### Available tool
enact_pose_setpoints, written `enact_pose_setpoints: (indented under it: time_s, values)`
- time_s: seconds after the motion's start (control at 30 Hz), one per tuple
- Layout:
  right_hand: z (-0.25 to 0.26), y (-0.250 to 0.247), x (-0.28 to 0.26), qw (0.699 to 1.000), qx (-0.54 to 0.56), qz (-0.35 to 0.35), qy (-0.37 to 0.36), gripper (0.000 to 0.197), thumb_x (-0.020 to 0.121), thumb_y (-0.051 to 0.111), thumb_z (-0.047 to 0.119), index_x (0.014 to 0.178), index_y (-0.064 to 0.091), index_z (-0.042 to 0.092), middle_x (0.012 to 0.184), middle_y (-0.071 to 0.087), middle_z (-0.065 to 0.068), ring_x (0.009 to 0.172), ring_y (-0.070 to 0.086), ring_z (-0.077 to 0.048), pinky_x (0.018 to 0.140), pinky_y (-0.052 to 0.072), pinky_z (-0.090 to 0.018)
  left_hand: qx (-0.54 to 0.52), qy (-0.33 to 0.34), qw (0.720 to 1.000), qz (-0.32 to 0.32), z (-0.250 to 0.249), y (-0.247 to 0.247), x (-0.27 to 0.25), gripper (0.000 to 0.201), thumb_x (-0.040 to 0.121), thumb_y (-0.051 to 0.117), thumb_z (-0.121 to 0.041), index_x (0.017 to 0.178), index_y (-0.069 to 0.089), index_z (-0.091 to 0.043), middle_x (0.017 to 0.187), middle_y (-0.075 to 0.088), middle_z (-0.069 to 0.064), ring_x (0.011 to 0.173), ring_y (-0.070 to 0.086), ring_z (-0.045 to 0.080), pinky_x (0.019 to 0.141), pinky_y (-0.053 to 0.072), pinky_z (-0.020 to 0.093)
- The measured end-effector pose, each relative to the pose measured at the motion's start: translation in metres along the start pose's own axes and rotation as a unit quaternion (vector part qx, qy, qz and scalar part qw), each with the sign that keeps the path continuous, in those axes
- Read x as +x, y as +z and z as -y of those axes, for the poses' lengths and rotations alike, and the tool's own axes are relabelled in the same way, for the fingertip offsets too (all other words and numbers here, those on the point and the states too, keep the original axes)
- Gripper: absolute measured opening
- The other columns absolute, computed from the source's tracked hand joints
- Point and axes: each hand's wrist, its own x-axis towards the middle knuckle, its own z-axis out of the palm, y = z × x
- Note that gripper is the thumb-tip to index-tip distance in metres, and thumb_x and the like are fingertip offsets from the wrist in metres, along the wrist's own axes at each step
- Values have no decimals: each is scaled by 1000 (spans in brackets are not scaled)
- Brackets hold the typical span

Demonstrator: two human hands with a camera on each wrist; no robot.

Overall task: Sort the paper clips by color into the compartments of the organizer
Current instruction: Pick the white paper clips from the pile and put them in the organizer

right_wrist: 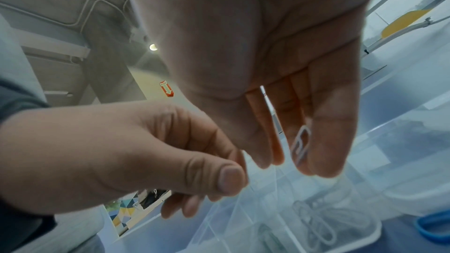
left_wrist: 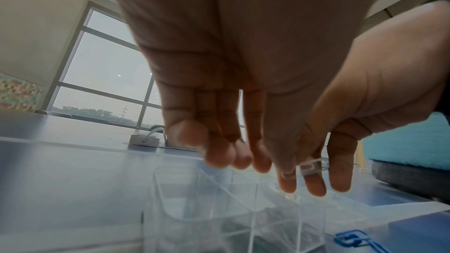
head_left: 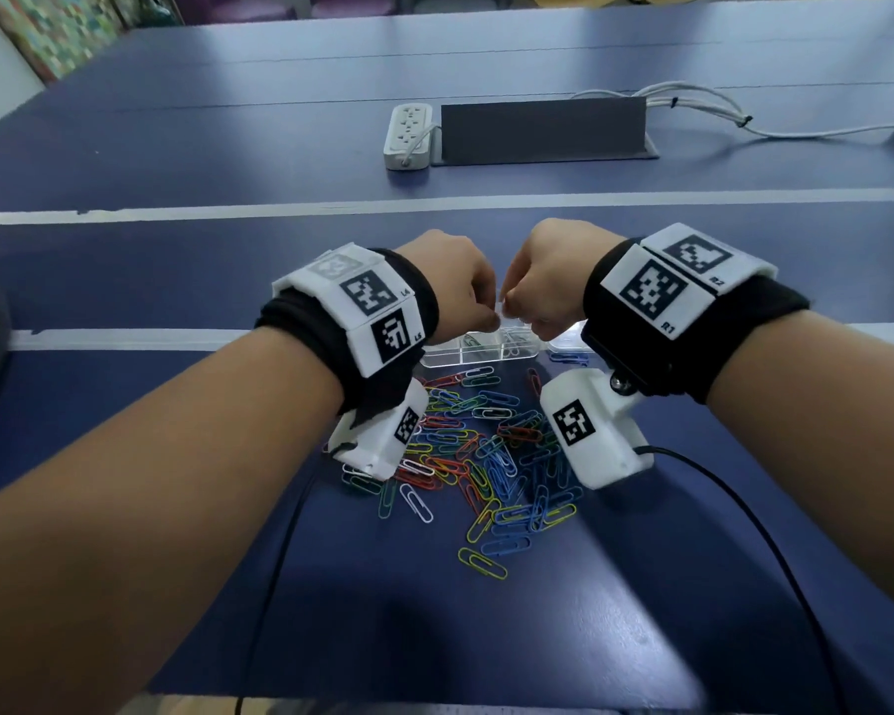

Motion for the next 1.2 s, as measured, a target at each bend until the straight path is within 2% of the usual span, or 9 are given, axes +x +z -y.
enact_pose_setpoints:
  time_s: [0.1,0.2,0.33,0.43,0.53,0.73,0.87,1.03,1.2]
  values:
    - [3,0,-6,1000,-22,-12,-18,22,81,59,13,98,72,11,90,73,-13,88,70,-28,85,57,-37,12,-2,1000,8,7,-4,-8,19,82,64,-35,90,72,-19,70,58,-9,75,52,13,72,38,23]
    - [4,-1,-9,998,-32,-17,-42,25,82,56,10,100,72,16,81,66,-7,85,69,-29,85,57,-36,30,-13,999,38,15,-4,-19,20,79,67,-41,82,71,-22,58,52,-14,61,50,8,69,38,23]
    - [6,0,-22,993,-55,-13,-99,22,82,55,11,91,74,19,82,70,-6,70,59,-22,82,55,-31,45,-27,997,63,24,1,-30,18,75,71,-39,79,74,-21,56,56,-13,59,51,5,68,44,24]
    - [10,16,-32,978,-136,37,-151,21,82,55,17,89,74,17,85,71,-8,72,61,-26,74,54,-29,53,-34,995,75,25,3,-33,11,74,73,-31,80,76,-22,54,56,-14,60,54,7,68,48,25]
    - [13,31,-28,962,-206,33,-174,18,84,52,12,90,69,14,70,51,-7,71,51,-30,65,44,-30,61,-28,995,78,27,3,-36,8,73,73,-26,79,77,-22,51,54,-14,54,50,2,63,42,24]
    - [16,38,-17,949,-257,13,-183,19,85,50,6,92,67,11,59,32,-1,70,46,-31,66,45,-33,101,-20,992,71,41,0,-41,9,77,70,-25,80,76,-20,52,50,-15,53,44,0,64,39,23]
    - [16,38,-15,946,-265,9,-185,17,83,53,6,90,67,10,59,35,-1,68,48,-31,65,46,-32,93,-31,992,77,51,-3,-43,12,75,73,-30,82,75,-20,58,54,-13,65,53,10,68,43,24]
    - [16,38,-16,941,-278,21,-189,20,84,53,6,96,68,12,63,38,-3,67,49,-30,63,42,-29,95,-40,989,106,55,4,-44,19,71,77,-27,89,75,-20,58,53,-14,71,55,12,74,49,26]
    - [13,32,-20,946,-257,52,-190,19,83,55,15,91,70,9,75,55,-7,85,63,-33,68,48,-29,87,-51,989,105,63,4,-46,18,69,78,-31,81,74,-19,69,63,-5,60,50,7,66,43,23]
